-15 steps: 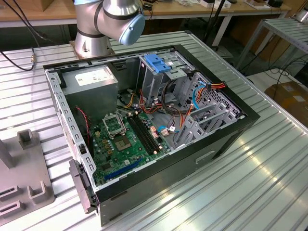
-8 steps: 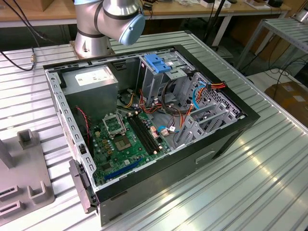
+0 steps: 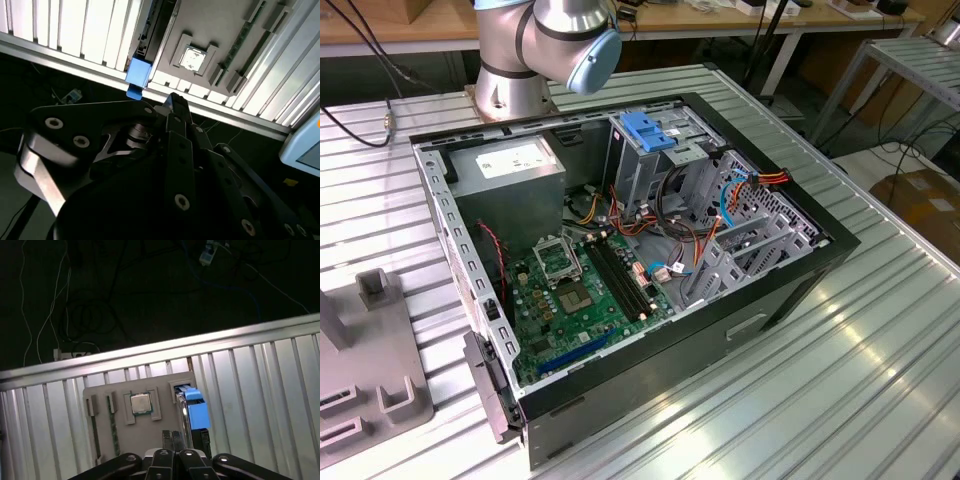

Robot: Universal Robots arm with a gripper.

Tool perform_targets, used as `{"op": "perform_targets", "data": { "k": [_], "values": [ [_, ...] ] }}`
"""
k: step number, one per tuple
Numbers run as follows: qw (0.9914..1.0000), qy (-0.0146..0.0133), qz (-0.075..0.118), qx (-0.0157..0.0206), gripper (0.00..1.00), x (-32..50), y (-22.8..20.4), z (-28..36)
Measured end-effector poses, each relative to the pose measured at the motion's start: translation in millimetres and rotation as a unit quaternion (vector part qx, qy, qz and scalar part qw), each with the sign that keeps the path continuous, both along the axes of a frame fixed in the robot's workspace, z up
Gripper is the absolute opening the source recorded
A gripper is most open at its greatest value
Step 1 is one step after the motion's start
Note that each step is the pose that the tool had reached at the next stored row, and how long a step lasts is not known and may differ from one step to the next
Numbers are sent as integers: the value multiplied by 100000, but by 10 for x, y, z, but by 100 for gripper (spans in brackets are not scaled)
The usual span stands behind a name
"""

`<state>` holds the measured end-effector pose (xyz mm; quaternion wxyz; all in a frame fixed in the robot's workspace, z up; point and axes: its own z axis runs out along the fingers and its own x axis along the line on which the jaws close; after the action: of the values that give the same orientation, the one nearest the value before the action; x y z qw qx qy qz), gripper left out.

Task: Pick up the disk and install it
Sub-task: 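Pick up the disk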

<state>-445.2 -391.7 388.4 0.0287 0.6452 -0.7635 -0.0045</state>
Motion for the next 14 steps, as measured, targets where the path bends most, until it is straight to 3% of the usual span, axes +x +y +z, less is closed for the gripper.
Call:
{"op": "perform_targets", "data": {
  "k": [3,4,14],
  "values": [
    [99940,-111,3462,-11,10,0,0,-8],
    [99928,-111,3801,-11,10,0,0,-8],
    [99924,-119,3897,-7,10,0,0,-9]
  ]
}}
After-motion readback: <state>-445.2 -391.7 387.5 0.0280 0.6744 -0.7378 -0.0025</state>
